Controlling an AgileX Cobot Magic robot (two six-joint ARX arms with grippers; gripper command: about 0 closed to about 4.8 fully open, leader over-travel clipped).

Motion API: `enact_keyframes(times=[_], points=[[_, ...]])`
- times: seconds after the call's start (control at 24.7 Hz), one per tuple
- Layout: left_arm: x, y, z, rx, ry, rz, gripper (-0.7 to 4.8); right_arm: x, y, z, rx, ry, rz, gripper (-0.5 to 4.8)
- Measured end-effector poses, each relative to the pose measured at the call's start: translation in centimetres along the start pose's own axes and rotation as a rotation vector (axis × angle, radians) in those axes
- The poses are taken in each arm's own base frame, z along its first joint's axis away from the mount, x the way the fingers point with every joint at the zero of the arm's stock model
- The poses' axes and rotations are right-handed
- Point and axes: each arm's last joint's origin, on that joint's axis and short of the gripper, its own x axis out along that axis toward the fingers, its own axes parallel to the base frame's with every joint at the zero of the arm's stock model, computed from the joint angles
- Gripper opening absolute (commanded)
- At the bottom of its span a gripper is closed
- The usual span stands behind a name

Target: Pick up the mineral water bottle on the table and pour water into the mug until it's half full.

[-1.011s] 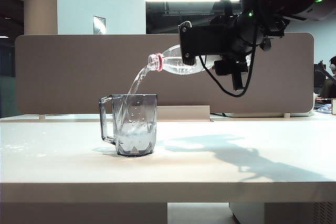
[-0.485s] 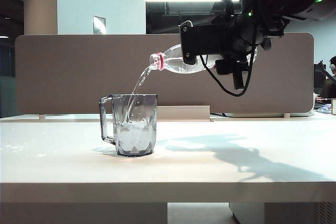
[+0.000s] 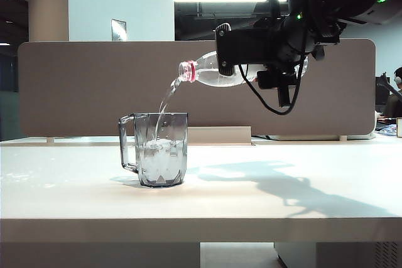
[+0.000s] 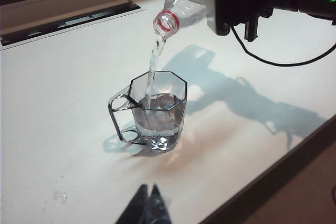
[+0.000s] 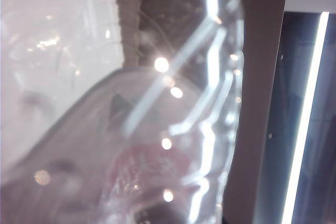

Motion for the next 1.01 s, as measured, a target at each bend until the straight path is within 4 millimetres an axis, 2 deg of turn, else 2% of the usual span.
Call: enact_keyframes(times=[0.2,0.4,0.65,0.73,0.93,1.01], points=[[0.0,0.0,0.0,0.0,0.0,0.0,-0.05,-0.1,0.4,0.2,0.189,-0.024,0.043,2.11],[0.0,0.0,0.0,0.0,0.0,0.0,-0.05,-0.8,1.4,1.9,0.386,-0.157,0.127,2.11],[0.0,0.0,0.0,0.0,0.0,0.0,-0.05,-1.2,2.0,2.2,0.84,-0.216,0.202,2.1],[0.0,0.0,0.0,0.0,0.0,0.0,-0.05,-1.7,2.3,2.0,1.069,-0.236,0.172,2.1],[0.0,0.0,0.0,0.0,0.0,0.0,-0.05,-2.7,3.7,1.8,1.295,-0.277,0.21,2.1],[0.0,0.0,0.0,0.0,0.0,0.0,-0.05,-3.3,5.6,1.5,1.405,-0.269,0.228,2.1]])
